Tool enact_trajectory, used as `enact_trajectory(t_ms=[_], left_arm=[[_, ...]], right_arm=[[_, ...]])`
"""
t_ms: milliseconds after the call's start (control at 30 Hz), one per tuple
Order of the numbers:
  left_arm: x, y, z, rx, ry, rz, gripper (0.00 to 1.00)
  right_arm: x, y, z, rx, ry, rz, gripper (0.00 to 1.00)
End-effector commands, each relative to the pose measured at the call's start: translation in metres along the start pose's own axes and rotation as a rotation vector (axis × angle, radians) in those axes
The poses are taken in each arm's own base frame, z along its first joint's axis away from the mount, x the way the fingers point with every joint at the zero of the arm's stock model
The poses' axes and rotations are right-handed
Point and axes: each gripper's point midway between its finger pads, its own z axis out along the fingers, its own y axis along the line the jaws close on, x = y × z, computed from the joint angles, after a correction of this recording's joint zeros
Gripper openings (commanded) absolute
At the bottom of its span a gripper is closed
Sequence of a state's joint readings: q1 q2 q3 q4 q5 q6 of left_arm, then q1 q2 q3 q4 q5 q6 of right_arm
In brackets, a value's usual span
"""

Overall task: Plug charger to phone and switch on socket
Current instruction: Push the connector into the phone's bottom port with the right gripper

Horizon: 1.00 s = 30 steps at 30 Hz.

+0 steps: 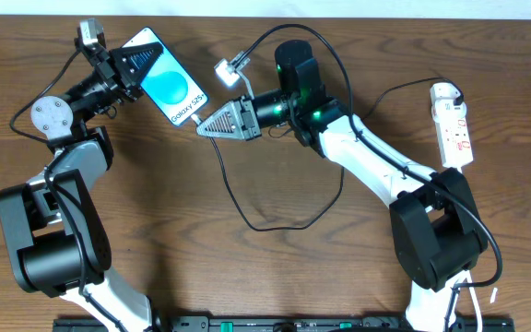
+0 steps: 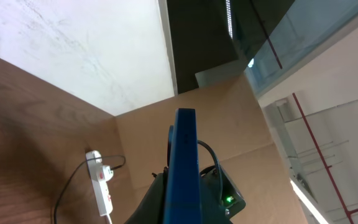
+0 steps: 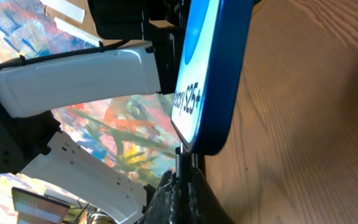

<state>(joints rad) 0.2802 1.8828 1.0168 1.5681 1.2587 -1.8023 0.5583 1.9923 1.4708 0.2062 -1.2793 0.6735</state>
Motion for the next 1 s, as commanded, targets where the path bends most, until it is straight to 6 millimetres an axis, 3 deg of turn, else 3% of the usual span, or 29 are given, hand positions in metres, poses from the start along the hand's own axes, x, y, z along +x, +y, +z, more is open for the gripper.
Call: enact_trajectory(t_ms=[0, 433, 967], left_arm=[[0.012, -0.015, 0.005, 0.008, 0.065, 0.065, 0.07], [0.013, -0.015, 0.005, 0.007, 0.067, 0.066, 0.07], [0.027, -0.011, 0.010, -0.003, 0.140, 0.097, 0.07]], right_arm=[[-0.015, 0.007, -0.006, 0.031, -0.046, -0.034, 0.01], [-0.016, 0.005, -0.005, 0.044, -0.056, -0.018, 0.01], [-0.024, -0.004, -0.004, 0.100, -0.111, 0.074, 0.01]])
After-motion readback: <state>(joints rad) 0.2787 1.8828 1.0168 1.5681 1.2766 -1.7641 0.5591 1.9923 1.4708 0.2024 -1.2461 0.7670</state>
